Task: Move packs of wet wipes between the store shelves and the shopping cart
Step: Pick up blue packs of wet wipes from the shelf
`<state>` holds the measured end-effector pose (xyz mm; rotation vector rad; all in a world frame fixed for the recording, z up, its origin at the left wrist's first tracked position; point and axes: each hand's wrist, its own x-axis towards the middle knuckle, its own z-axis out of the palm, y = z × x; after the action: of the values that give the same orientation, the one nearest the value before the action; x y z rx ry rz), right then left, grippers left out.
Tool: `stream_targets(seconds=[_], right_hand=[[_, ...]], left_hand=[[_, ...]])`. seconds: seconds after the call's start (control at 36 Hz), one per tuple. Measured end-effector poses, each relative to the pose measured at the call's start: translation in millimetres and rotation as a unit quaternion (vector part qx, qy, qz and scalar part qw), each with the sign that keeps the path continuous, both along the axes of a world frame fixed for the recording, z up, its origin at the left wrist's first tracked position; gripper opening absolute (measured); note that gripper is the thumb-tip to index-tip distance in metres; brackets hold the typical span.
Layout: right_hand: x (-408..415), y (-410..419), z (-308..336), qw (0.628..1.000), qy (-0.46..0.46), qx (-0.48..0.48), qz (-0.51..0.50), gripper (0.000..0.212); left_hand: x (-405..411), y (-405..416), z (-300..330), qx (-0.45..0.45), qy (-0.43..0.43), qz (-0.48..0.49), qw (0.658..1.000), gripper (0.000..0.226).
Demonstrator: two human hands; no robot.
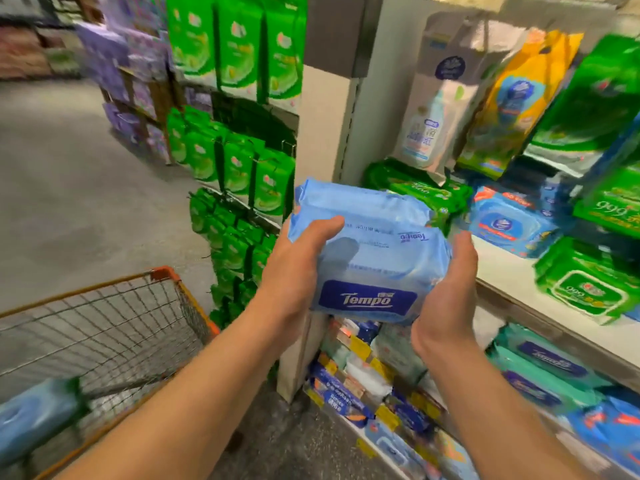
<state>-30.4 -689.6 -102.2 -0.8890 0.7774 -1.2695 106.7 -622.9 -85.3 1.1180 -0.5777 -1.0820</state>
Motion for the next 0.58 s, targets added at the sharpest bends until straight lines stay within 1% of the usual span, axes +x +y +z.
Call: stream_targets(seconds=[0.14, 0.22, 0.31, 0.42, 0.5, 0.58], right_hand=[[74, 32, -13, 0.997, 0.04, 0.014, 0.07, 0.053], [119, 53, -20, 0.992, 0.059, 0.019, 0.114, 0.051], [162, 70, -27, 0.987, 0.072, 0.012, 0.143, 0.046], [216, 96, -36, 0.979, 0.087, 0.019, 0.184, 0.046], [251, 112, -47, 0.967, 0.097, 0.029, 0.233, 0.046], [285, 122, -58, 0.952, 0.115, 0.036, 0.281, 0.049]], left_hand=[[67, 53, -11, 0.028, 0.012, 0.071, 0.997, 0.04], [104, 85, -17, 0.043, 0.024, 0.106, 0.993, 0.043], [138, 115, -23, 0.054, 0.042, 0.16, 0.985, 0.041], [178, 152, -31, 0.071, 0.054, 0.207, 0.974, 0.037], [206, 174, -39, 0.08, 0.06, 0.235, 0.967, 0.035], [233, 192, -50, 0.101, 0.066, 0.262, 0.957, 0.038]])
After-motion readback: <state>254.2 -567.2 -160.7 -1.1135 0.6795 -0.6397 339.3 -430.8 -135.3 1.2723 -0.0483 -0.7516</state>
